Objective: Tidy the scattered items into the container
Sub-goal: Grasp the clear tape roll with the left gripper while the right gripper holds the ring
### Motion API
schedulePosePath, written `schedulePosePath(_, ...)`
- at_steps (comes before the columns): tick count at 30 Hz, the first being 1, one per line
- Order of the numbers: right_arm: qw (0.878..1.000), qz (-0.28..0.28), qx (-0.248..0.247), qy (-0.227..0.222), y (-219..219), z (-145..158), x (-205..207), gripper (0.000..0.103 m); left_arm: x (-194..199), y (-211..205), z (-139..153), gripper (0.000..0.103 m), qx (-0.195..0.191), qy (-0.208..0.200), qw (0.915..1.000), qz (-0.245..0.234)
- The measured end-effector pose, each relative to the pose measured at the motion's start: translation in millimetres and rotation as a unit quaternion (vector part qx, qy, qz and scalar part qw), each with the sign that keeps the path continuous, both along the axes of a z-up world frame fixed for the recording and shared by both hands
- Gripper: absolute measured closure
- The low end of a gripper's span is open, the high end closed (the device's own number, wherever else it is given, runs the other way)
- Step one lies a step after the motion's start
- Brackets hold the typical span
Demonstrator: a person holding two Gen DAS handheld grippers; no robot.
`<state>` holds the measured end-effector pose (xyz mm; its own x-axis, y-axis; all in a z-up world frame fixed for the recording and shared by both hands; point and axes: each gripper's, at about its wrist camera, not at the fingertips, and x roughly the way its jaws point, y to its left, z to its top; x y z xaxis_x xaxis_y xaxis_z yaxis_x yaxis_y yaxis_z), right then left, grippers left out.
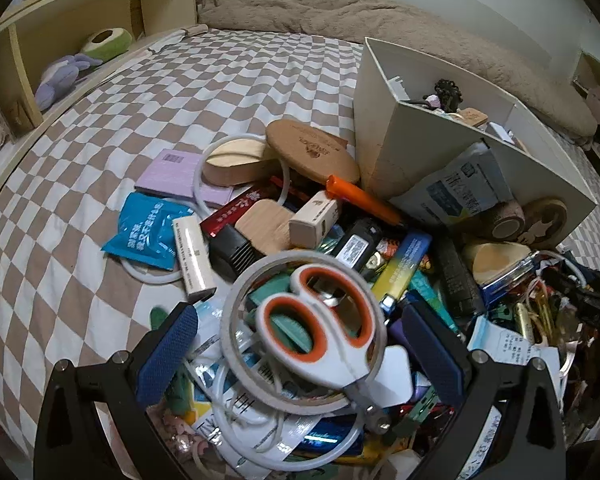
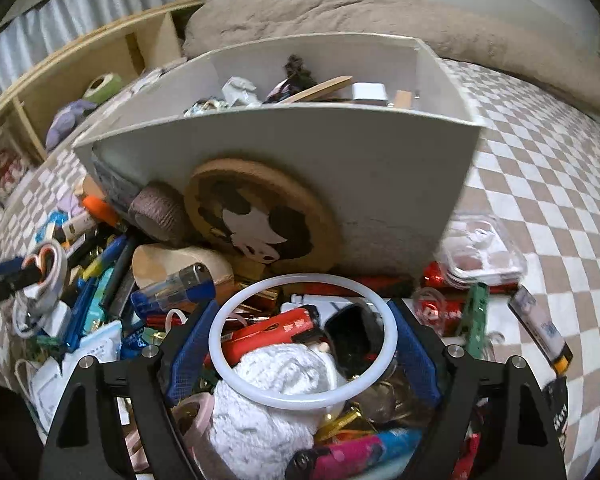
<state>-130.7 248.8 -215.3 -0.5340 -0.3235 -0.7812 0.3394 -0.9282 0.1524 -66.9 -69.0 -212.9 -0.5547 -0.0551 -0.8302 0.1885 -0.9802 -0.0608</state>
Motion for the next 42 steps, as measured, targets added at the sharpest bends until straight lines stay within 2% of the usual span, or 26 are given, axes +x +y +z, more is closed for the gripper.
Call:
schedulePosePath(8, 0.998, -0.031, -0.059, 0.011, 23, 25, 10, 0.018, 3, 6, -4, 0.000, -0.047, -0.008, 0.9988, 0.008)
schedulePosePath(16, 0.996, -0.030, -0.081, 0.021, 25, 38, 17, 0.018, -8, 26, -18, 0.000, -0.097, -0.032, 0.9947, -0.013)
schedulePosePath(18, 0.996, -0.030, -0.084, 0.019, 25, 37, 17, 0.018, -8, 22, -17, 0.011, -0.086, -0.028, 0.9958, -0.013)
schedulePosePath(19, 0.996, -0.030, -0.085, 0.018, 25, 37, 18, 0.018, -8, 20, -16, 0.012, -0.077, -0.027, 0.9966, -0.013)
schedulePosePath(23, 0.995, -0.031, -0.089, 0.019, 25, 38, 18, 0.018, -7, 18, -14, 0.012, -0.065, -0.022, 0.9976, -0.012)
schedulePosePath(26, 0.995, -0.032, -0.096, 0.023, 27, 41, 20, 0.018, -4, 17, -8, 0.012, -0.054, 0.001, 0.9985, -0.011)
schedulePosePath(33, 0.993, -0.040, -0.109, 0.029, 35, 47, 23, 0.018, 1, 20, 13, 0.012, -0.061, 0.064, 0.9960, -0.013)
schedulePosePath(42, 0.989, -0.048, -0.131, 0.047, 44, 57, 27, 0.018, 10, 31, 31, 0.012, -0.057, 0.097, 0.9935, -0.019)
